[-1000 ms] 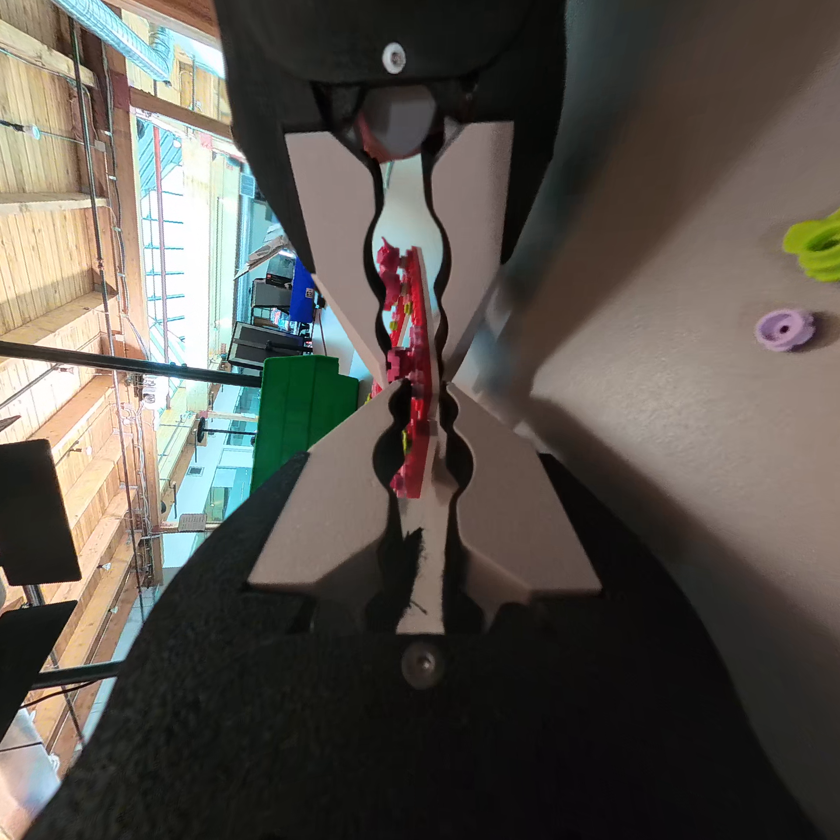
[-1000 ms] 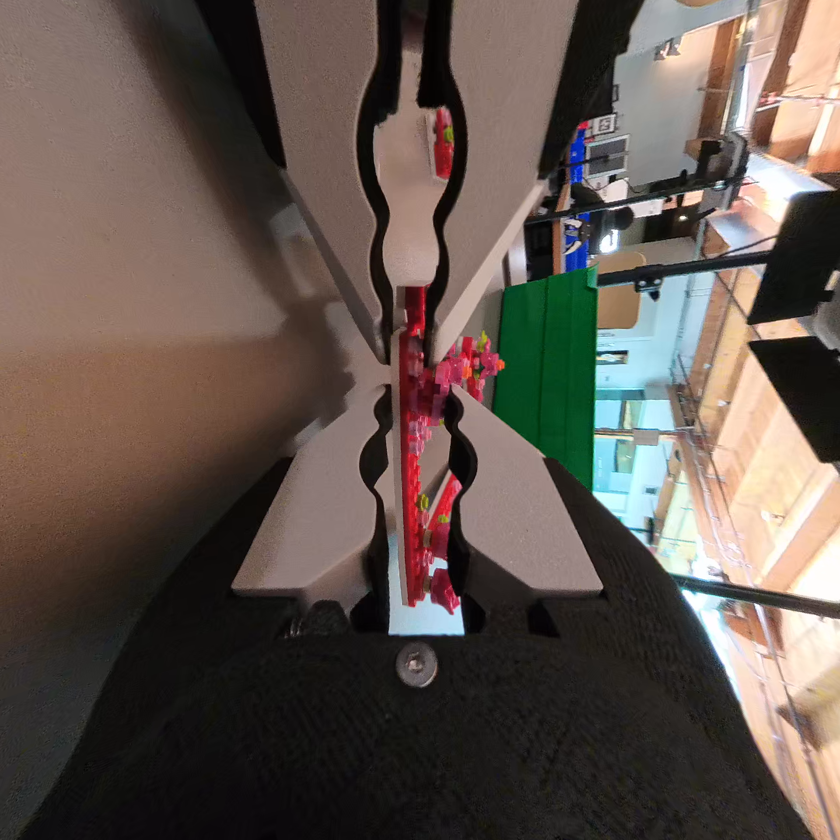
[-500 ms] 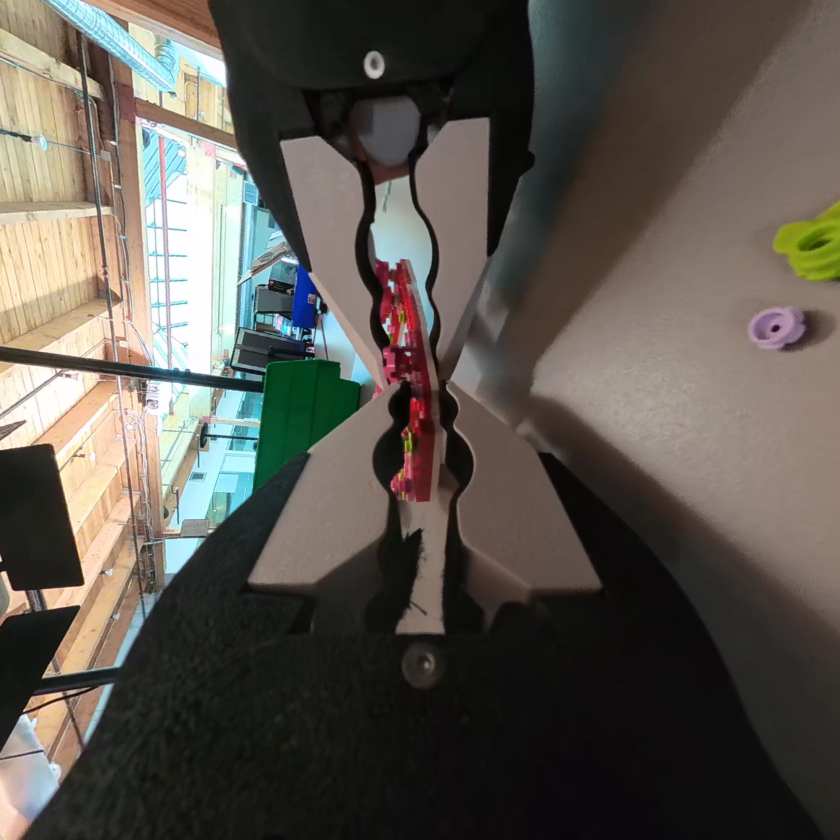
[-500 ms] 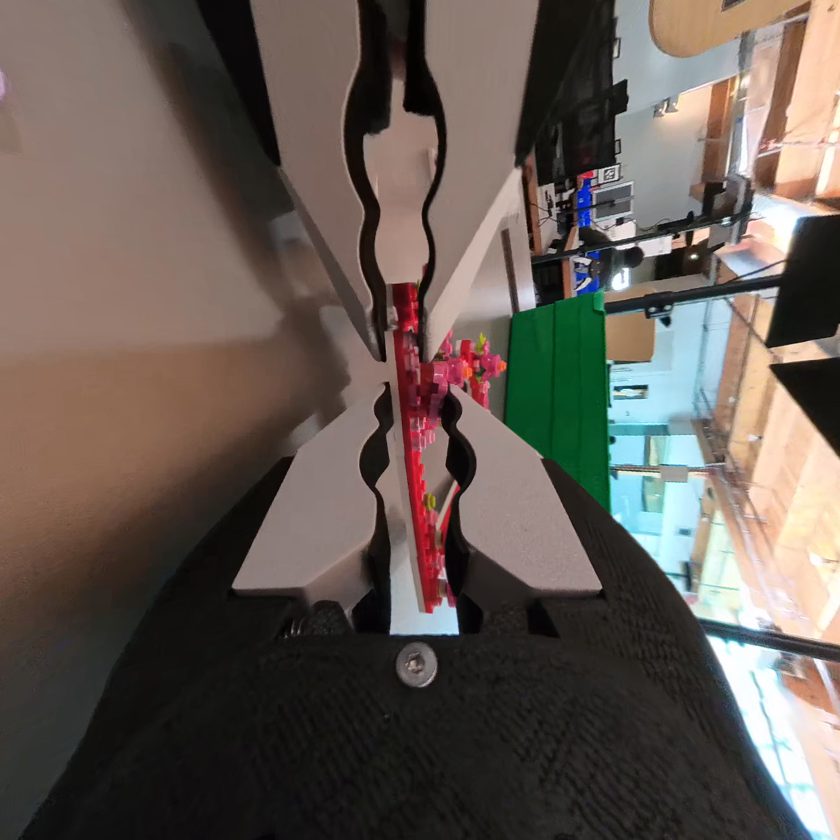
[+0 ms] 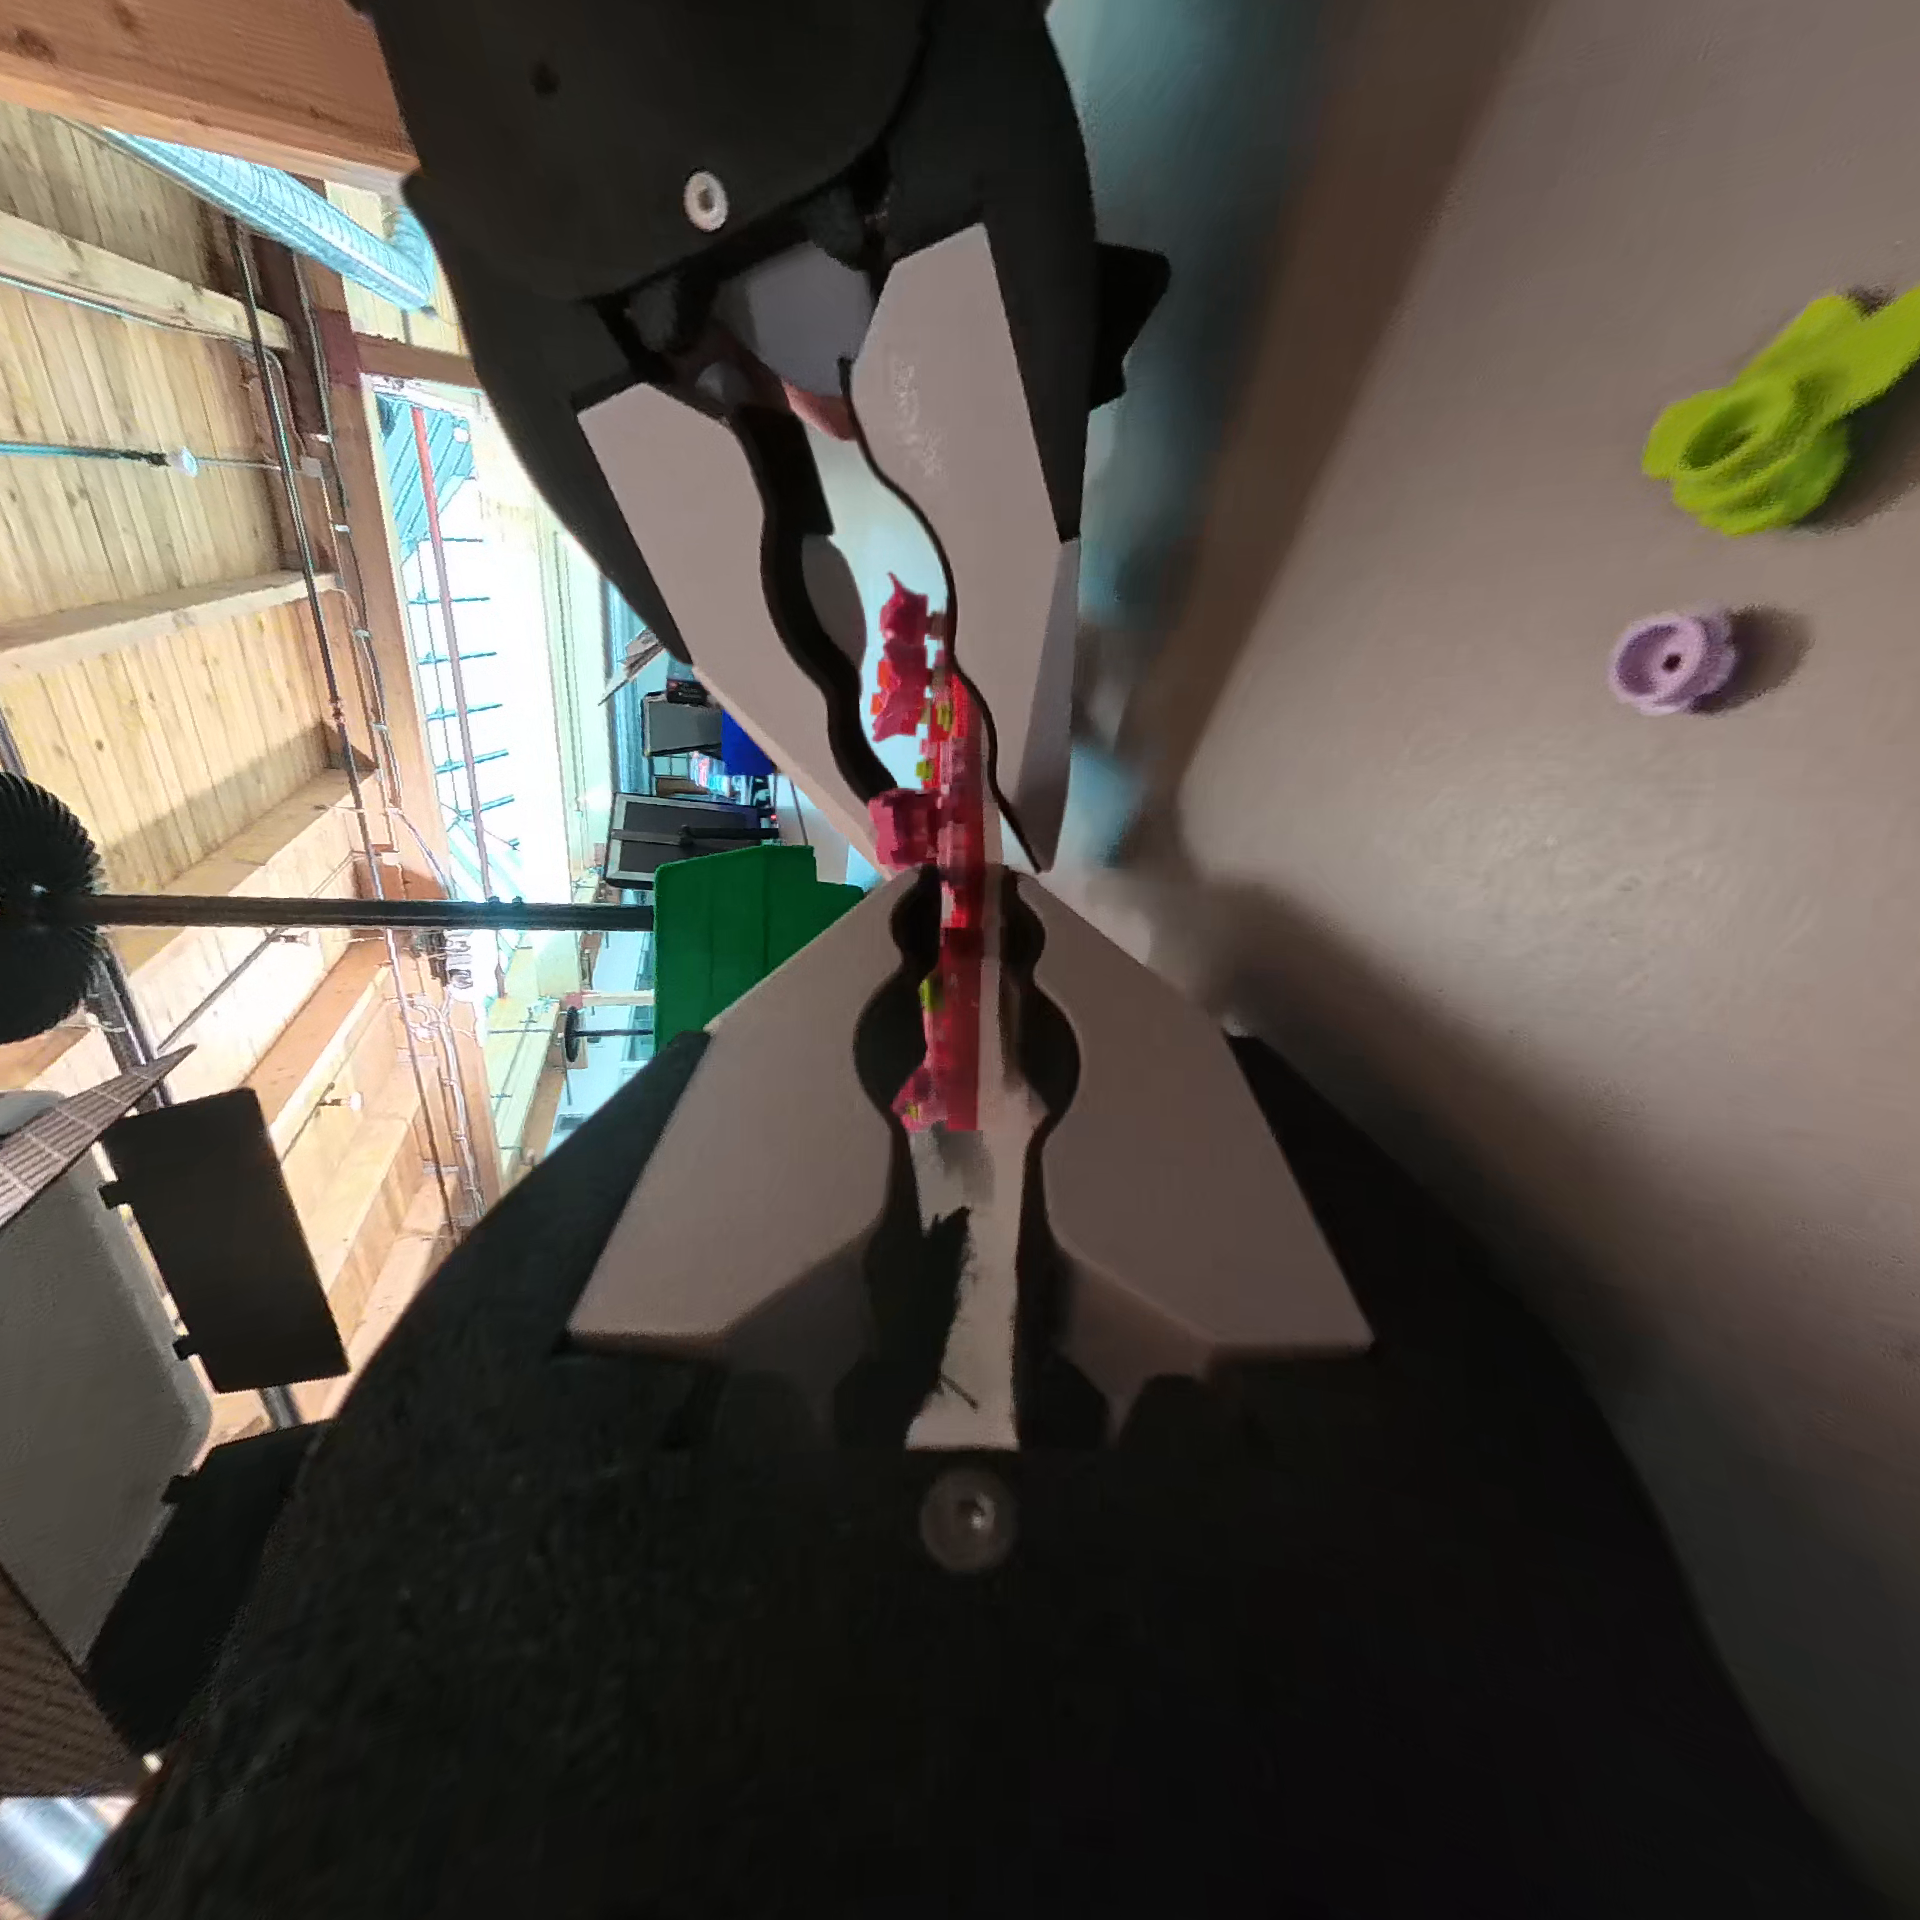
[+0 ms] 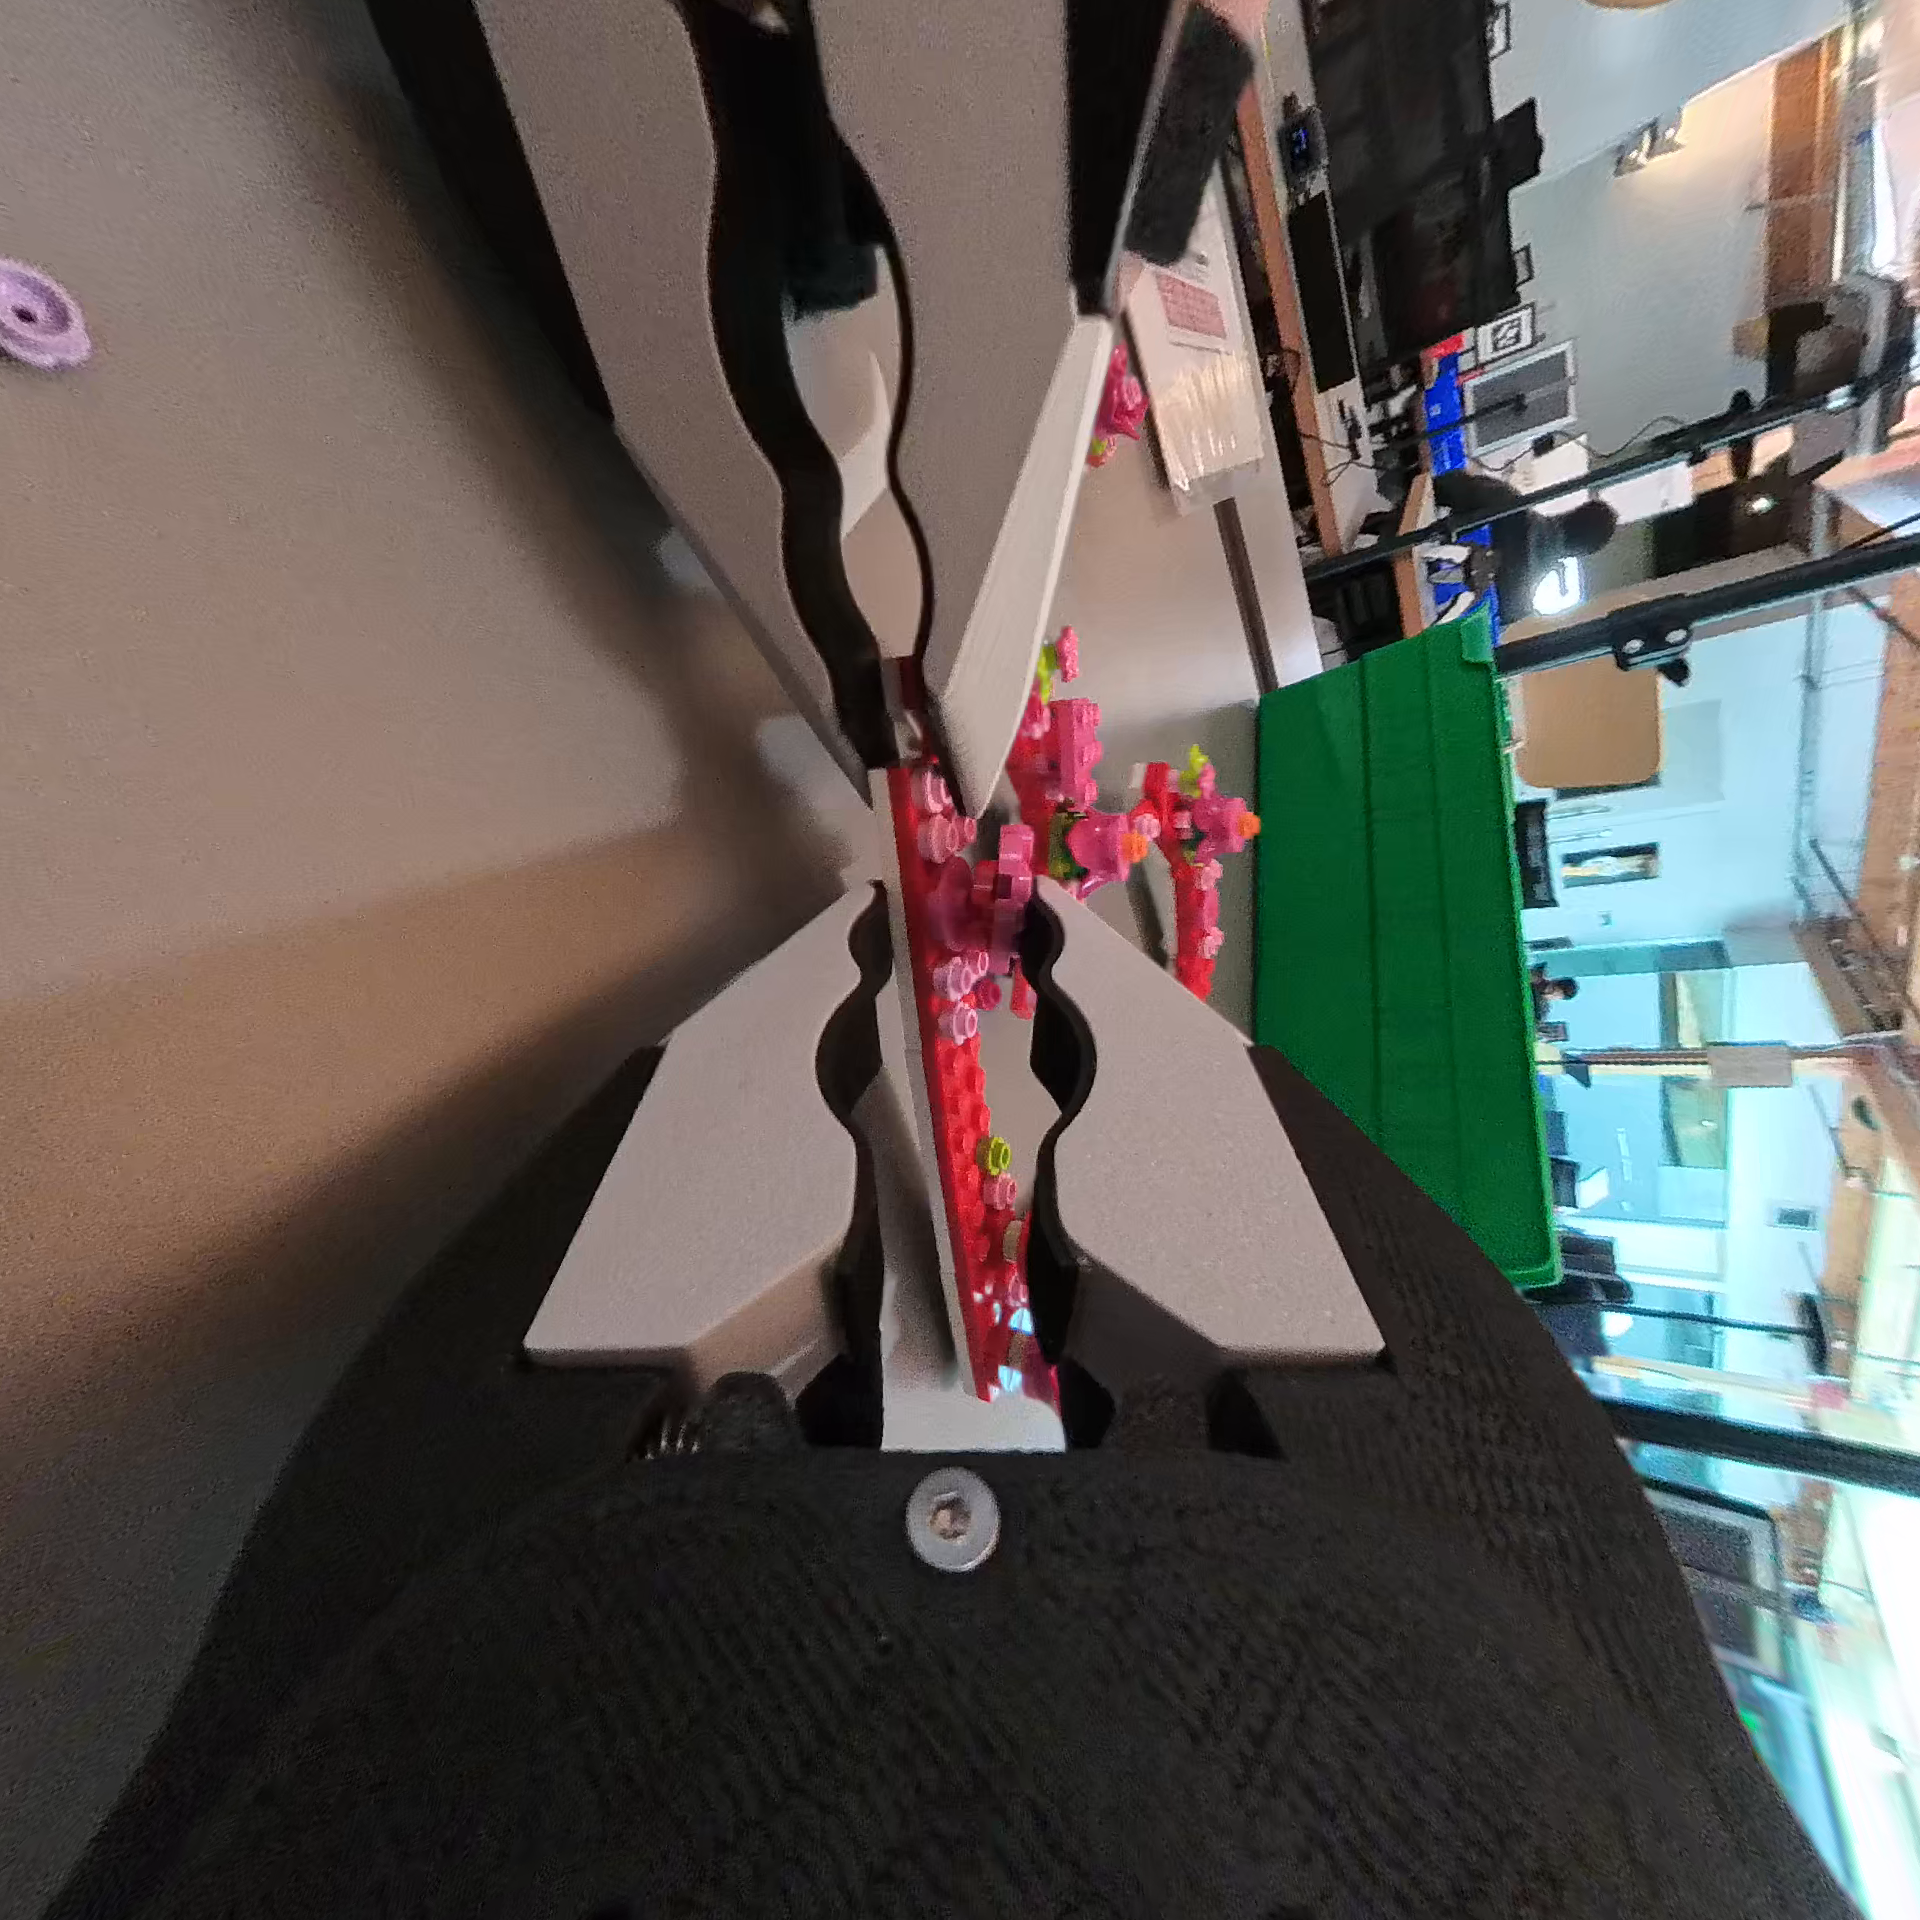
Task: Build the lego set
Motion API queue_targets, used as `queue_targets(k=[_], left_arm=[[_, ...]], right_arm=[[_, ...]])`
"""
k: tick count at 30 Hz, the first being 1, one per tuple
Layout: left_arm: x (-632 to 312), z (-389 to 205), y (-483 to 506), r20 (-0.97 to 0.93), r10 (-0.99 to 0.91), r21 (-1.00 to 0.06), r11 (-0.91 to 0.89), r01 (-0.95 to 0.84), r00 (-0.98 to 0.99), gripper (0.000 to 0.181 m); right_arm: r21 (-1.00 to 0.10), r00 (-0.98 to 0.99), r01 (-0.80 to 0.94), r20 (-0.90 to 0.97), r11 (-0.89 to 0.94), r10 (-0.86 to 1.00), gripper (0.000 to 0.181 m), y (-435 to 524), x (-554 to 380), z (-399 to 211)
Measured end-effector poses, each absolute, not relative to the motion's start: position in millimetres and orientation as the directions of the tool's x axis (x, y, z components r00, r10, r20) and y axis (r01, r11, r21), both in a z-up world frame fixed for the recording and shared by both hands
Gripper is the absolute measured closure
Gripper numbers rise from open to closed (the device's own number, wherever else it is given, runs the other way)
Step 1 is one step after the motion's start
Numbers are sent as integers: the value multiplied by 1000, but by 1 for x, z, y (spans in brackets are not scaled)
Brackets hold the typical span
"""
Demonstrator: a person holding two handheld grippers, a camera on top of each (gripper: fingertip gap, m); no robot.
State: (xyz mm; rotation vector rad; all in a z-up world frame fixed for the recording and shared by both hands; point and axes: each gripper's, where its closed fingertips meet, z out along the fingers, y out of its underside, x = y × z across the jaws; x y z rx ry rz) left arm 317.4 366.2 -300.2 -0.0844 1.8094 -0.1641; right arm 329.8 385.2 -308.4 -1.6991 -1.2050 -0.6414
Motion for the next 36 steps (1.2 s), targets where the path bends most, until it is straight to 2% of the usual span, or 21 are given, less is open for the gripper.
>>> queue_targets(k=[20, 29, 36], left_arm=[[320, -300, 363, -936, -225, -237, 972, 12, -271, 173], [320, -301, 363, -930, -239, -252, 968, 11, -278, 173], [320, -303, 362, -930, -232, -245, 969, 10, -287, 173]], right_arm=[[-416, 366, 909, 803, 4, 472, 158, 381, 329, -307], [-244, 180, 960, 911, 134, 370, 159, 378, 330, -304], [-157, 108, 979, 941, 128, 322, 159, 379, 329, -307]])
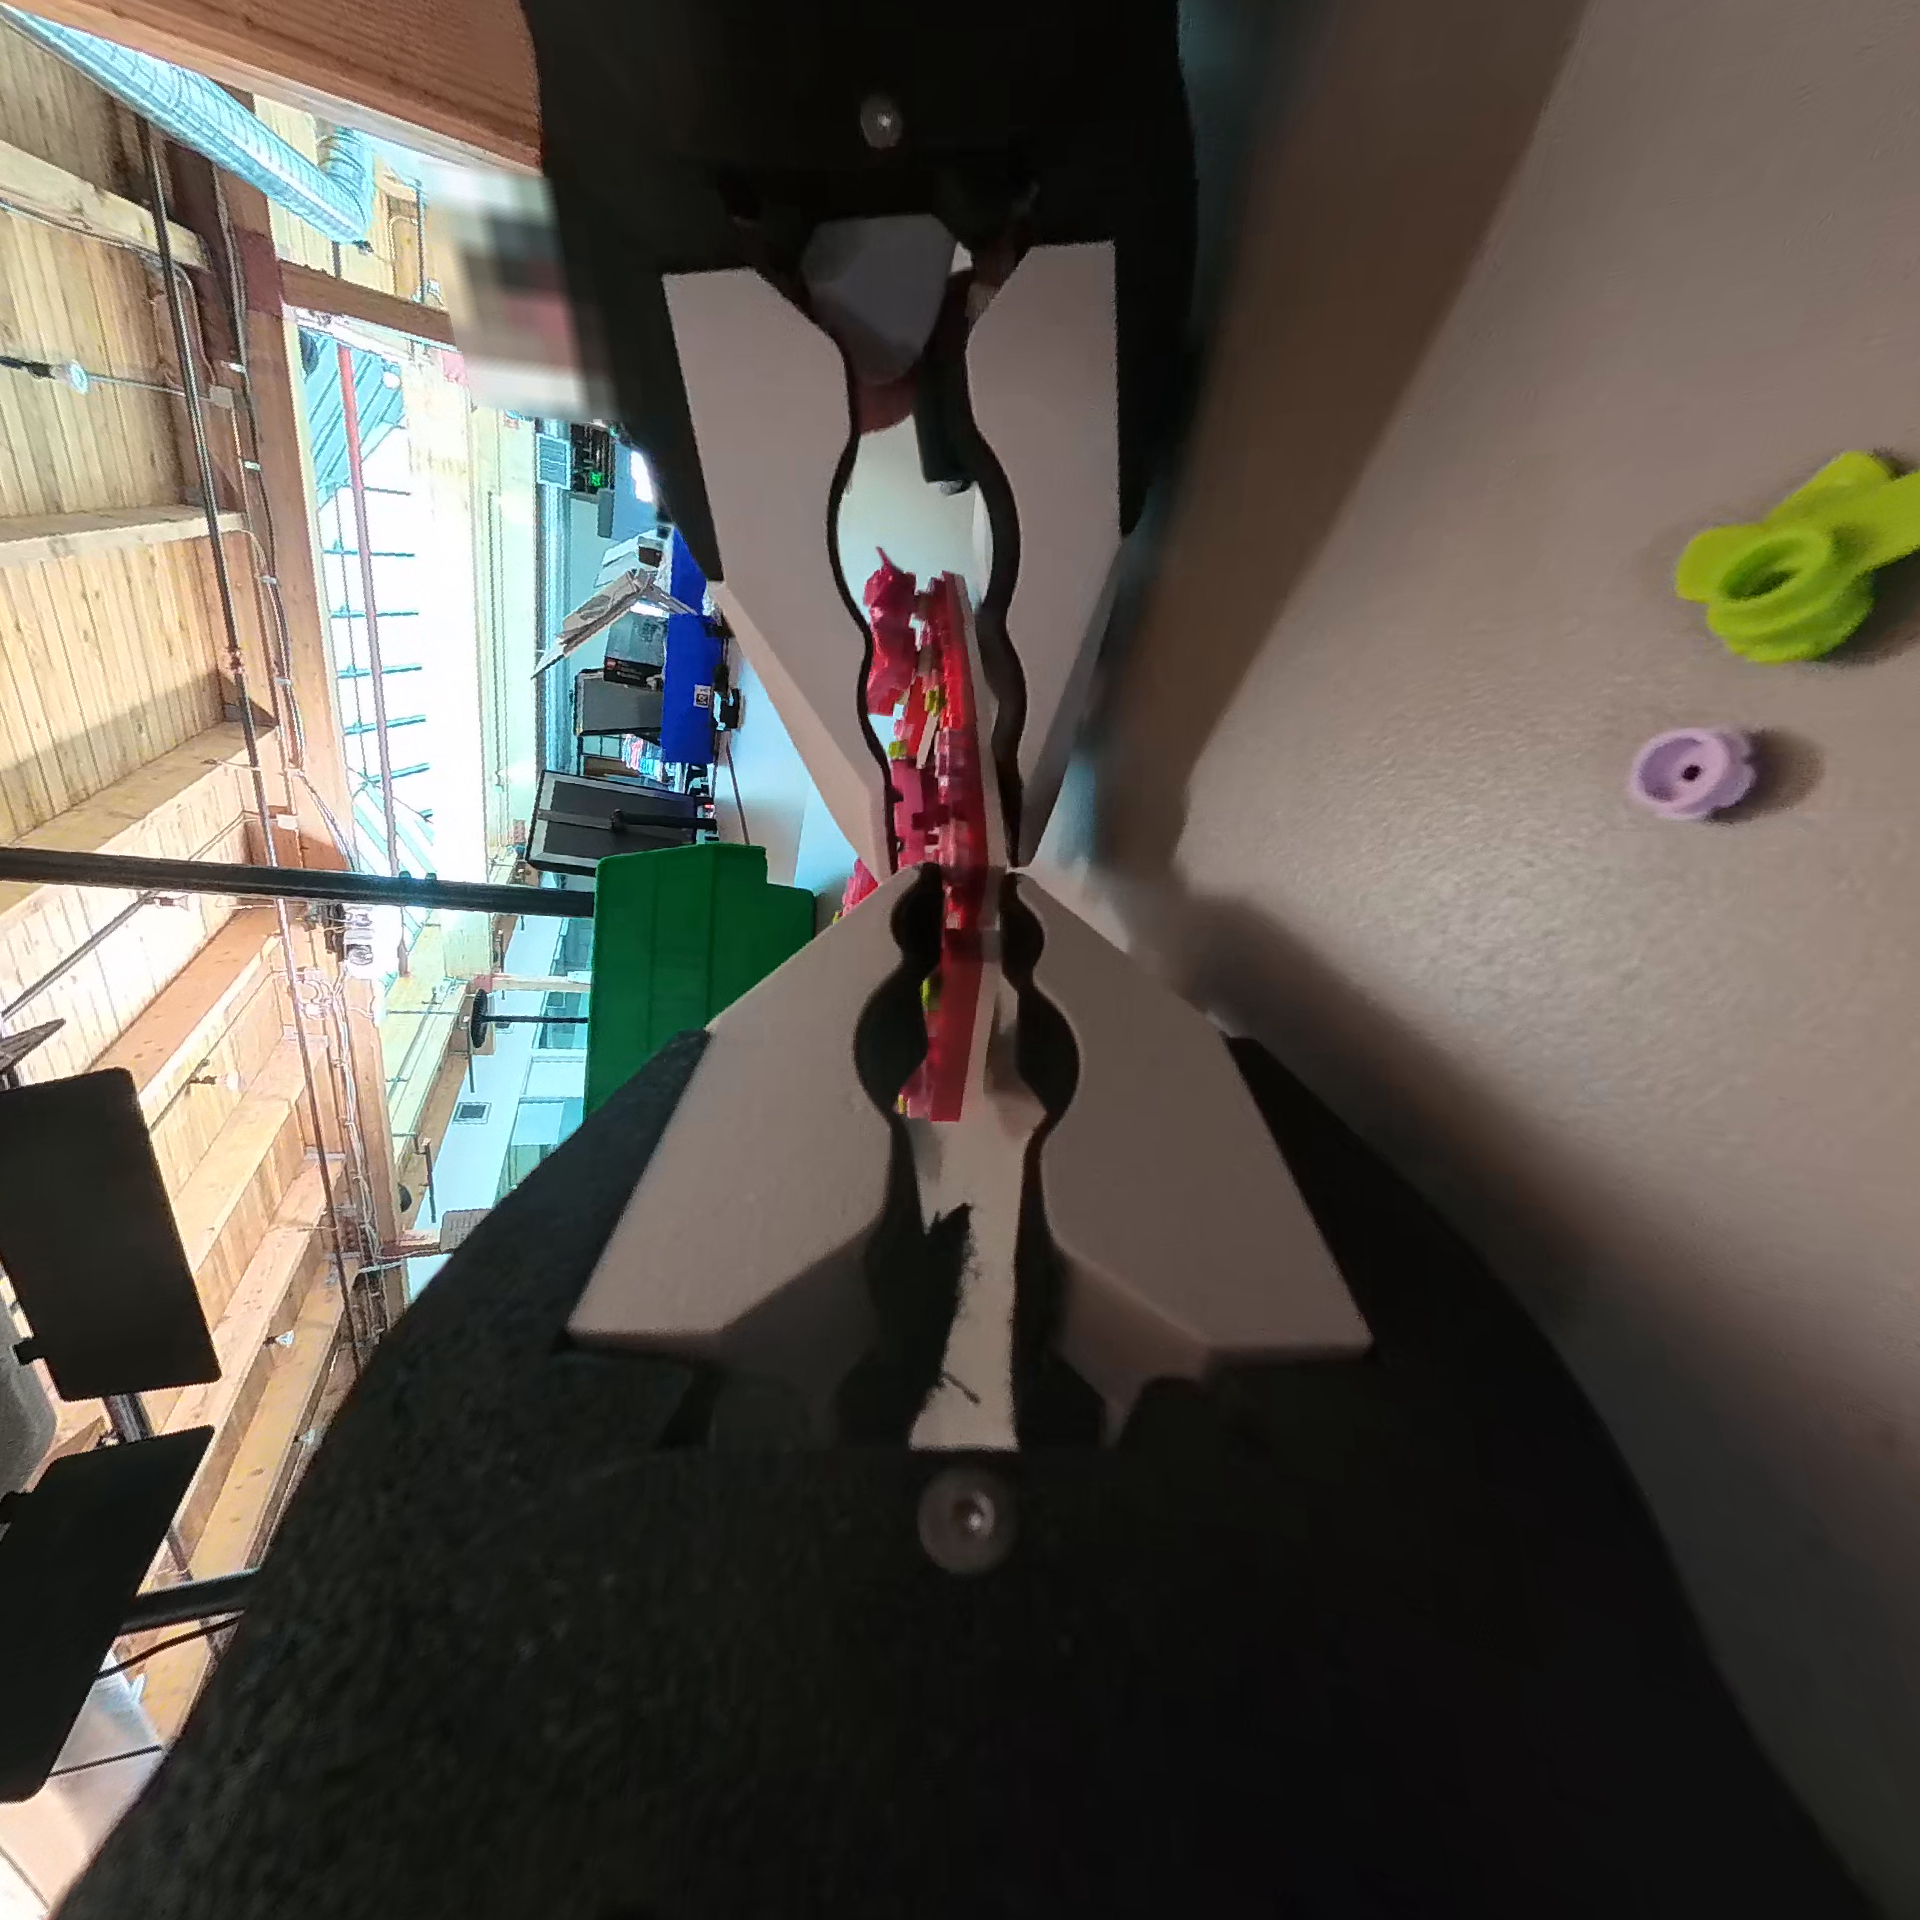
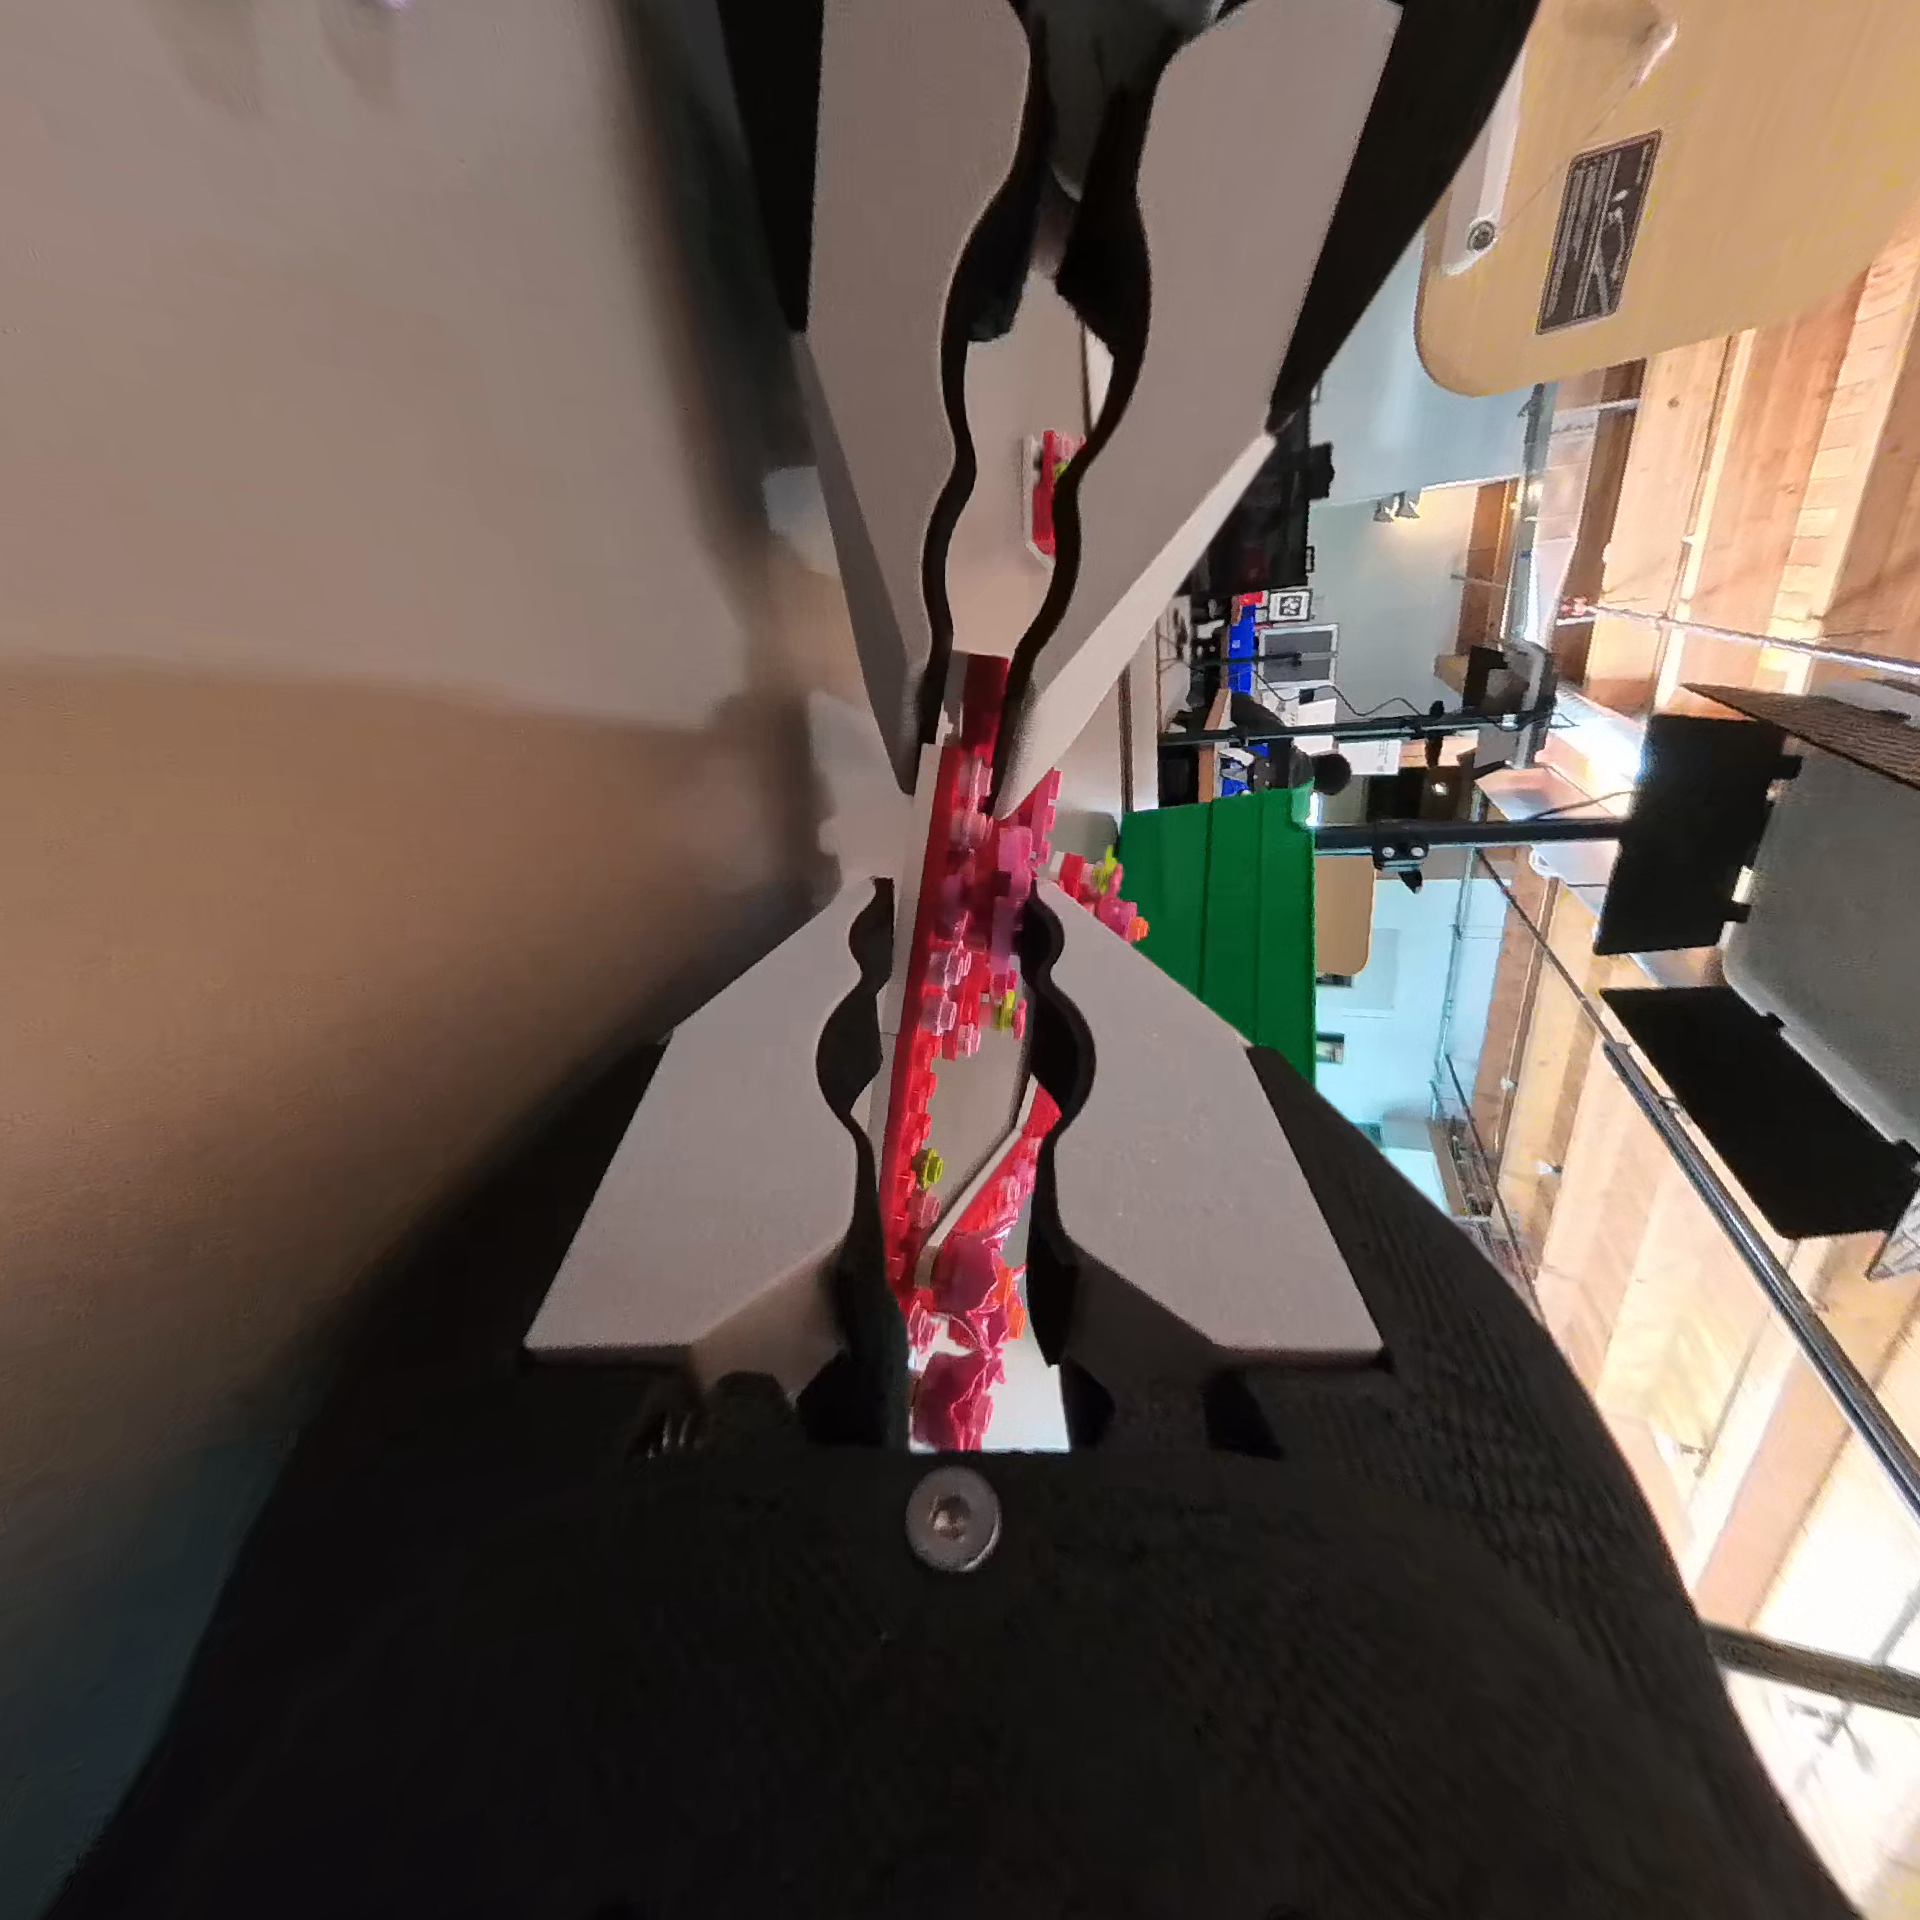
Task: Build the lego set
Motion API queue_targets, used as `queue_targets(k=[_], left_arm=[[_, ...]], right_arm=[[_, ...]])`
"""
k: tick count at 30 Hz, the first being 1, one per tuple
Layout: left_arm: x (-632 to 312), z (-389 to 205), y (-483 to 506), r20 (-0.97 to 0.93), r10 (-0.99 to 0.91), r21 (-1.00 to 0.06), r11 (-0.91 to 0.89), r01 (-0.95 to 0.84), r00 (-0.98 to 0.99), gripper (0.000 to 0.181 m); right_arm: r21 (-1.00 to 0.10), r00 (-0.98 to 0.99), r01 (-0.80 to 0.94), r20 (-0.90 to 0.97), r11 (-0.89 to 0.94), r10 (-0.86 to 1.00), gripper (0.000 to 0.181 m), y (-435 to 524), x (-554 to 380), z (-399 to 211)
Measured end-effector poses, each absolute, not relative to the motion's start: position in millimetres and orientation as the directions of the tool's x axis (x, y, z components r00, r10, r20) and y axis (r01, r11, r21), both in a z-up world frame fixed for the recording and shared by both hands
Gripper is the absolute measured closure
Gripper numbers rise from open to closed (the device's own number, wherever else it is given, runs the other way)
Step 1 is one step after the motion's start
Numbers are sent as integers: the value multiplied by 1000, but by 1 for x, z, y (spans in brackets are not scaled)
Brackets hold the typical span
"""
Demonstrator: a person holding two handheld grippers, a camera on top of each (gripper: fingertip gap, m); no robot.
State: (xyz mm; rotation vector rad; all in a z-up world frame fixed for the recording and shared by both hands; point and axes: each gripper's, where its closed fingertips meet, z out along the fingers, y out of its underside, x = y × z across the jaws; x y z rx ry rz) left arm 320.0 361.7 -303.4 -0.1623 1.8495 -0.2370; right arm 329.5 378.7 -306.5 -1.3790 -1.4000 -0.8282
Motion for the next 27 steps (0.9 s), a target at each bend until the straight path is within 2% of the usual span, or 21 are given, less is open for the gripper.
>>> queue_targets(k=[12, 16, 23, 25, 27], left_arm=[[320, -304, 360, -929, -230, -245, 969, 15, -289, 173], [319, -306, 358, -937, -195, -212, 977, 25, -291, 173], [319, -306, 357, -939, -188, -205, 978, 32, -287, 174], [319, -305, 358, -939, -193, -211, 977, 30, -286, 173], [319, -303, 358, -938, -206, -224, 974, 32, -280, 173]], right_arm=[[-229, 199, 972, 929, 61, 312, 161, 379, 333, -305], [-217, 179, 974, 913, 63, 366, 159, 378, 332, -310], [-126, 64, 980, 935, 155, 350, 158, 376, 331, -310], [-159, 89, 973, 927, 165, 364, 158, 375, 332, -310], [-245, 168, 958, 901, 149, 400, 156, 373, 332, -309]])
